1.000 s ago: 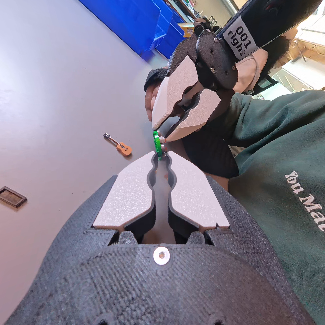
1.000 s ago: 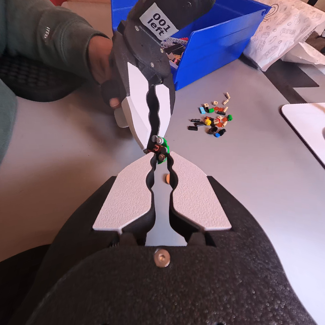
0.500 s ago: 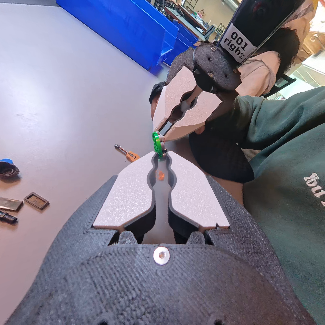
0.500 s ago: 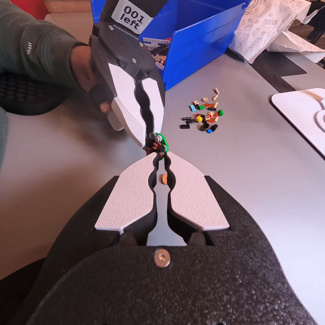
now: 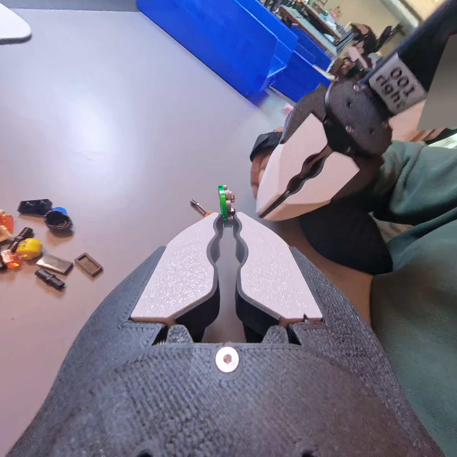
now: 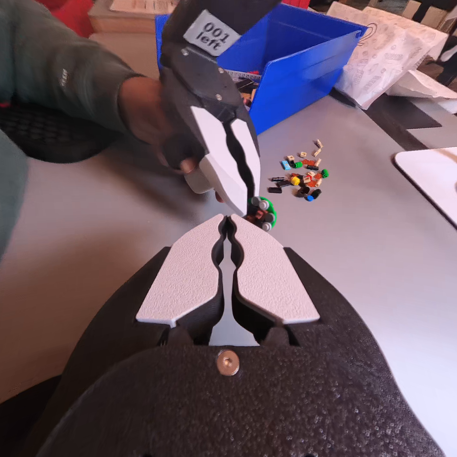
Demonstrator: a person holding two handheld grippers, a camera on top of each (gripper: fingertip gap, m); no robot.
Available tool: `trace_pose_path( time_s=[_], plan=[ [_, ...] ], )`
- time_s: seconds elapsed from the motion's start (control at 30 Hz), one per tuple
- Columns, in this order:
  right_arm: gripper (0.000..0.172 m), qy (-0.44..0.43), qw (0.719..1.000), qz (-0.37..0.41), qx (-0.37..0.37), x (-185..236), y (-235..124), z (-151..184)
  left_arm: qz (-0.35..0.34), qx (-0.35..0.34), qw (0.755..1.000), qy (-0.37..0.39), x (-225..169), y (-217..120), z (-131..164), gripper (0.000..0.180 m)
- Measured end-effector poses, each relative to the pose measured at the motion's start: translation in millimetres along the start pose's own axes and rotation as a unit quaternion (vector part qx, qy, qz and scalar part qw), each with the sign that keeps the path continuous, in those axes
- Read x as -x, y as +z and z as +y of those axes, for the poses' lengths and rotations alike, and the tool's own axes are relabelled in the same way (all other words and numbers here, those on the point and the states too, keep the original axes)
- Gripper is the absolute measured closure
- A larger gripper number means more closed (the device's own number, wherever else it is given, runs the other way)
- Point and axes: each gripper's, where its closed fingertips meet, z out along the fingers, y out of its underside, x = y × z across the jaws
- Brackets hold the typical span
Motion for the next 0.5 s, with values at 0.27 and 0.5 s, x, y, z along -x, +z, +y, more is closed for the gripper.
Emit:
trace_pose_path(
  time_s=[0.27, 0.5],
  plan=[
    [0.172, 0.008, 1.000, 0.012, -0.006, -15.7, -8.6, -0.9, -0.001, -0.002, 1.000, -0.006, 4.1, -4.9, -2.3, 0.172],
    [0.159, 0.068, 0.998, 0.016, -0.010, -24.7, -1.1, 2.6, 0.022, -0.008, 0.999, 0.029, -8.9, -7.3, -5.1, 0.172]
  ],
)
